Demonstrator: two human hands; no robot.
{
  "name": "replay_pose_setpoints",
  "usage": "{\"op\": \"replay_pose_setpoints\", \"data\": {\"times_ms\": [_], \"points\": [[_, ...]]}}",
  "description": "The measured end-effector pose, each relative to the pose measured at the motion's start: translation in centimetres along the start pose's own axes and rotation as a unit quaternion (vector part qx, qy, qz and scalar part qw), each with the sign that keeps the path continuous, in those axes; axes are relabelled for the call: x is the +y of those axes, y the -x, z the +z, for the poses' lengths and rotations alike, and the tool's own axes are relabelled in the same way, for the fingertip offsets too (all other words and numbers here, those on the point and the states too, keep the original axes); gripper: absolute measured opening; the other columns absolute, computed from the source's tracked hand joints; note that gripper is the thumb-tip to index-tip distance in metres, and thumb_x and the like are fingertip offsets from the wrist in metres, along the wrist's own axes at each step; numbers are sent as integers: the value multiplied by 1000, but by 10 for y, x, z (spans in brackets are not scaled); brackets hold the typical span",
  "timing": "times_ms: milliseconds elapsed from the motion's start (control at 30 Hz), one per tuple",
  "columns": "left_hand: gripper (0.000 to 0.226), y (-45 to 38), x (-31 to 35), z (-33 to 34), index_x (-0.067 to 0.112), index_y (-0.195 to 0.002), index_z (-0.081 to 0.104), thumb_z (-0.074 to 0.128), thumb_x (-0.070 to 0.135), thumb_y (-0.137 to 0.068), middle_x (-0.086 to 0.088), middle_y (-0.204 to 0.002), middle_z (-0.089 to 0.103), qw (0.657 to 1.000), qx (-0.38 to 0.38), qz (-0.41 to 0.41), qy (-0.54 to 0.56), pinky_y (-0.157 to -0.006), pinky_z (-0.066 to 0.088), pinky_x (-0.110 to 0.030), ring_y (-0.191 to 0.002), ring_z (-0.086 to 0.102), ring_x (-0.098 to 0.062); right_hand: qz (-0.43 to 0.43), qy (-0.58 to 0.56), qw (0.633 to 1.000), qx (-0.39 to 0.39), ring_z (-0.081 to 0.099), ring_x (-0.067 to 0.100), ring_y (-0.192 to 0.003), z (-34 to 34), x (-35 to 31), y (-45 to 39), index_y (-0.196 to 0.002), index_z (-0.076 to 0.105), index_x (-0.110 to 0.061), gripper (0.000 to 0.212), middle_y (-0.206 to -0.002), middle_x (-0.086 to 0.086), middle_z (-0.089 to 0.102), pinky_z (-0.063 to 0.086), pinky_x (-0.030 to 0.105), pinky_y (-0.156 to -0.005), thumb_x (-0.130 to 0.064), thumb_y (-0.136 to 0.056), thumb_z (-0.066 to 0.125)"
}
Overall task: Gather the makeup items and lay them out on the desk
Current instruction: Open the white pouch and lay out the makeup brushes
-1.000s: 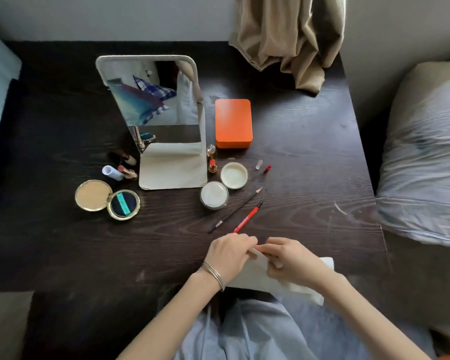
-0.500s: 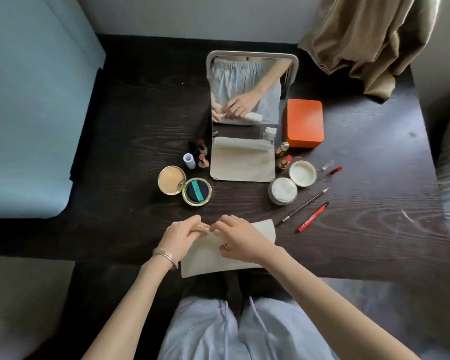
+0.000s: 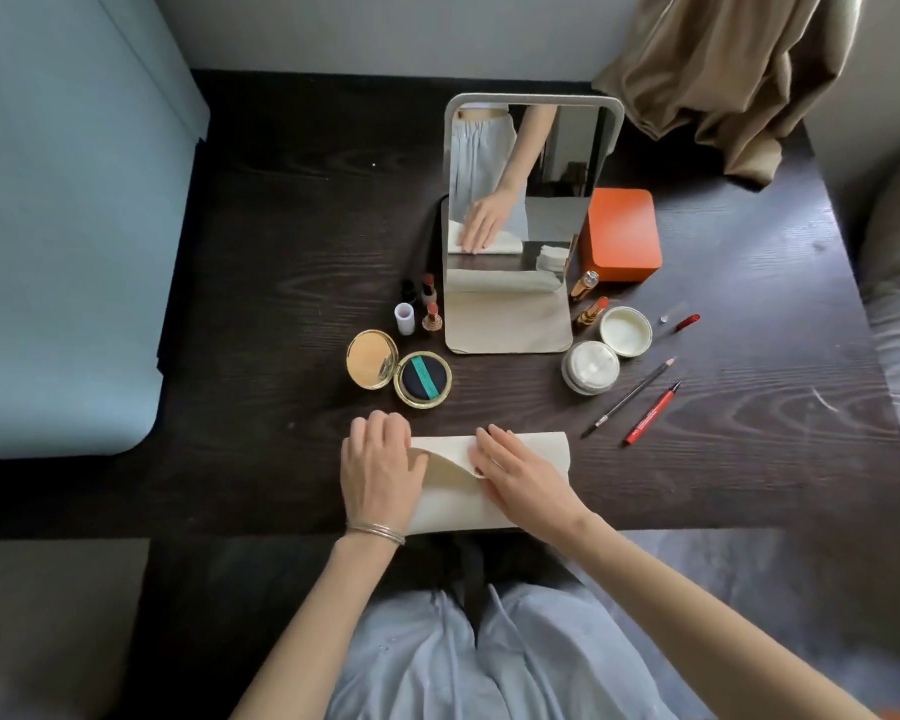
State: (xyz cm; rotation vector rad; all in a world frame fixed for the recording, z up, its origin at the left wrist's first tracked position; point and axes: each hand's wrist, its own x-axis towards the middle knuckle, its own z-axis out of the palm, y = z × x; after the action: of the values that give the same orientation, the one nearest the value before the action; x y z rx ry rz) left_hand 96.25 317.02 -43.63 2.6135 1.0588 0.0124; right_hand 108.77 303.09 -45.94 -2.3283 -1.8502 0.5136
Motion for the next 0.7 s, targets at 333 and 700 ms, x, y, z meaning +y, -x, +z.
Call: {"op": "replay_pose_setpoints", "data": {"times_ms": [333,700], "points": [[32,2,15,9,17,-101,68,43,36,-93,-4,-104,66,946,-312,-37,-74,-80,48,-31,-99,61,-24,27,24,998,-44,50,44,-123,1,-7,4,-123,57,6,43,-130,26,55,46,49,-98,-7,-82,67],[35,9,43,30,15,-113,62,33,30,-100,-9,-112,64,948,-297,27,-110,-82,47,-34,-105,61,-28,32,45,998,-41,51,23,-127,11,-9,-3,-120,59,-4,33,-127,12,59,52,30,-86,-16,-89,62]]}}
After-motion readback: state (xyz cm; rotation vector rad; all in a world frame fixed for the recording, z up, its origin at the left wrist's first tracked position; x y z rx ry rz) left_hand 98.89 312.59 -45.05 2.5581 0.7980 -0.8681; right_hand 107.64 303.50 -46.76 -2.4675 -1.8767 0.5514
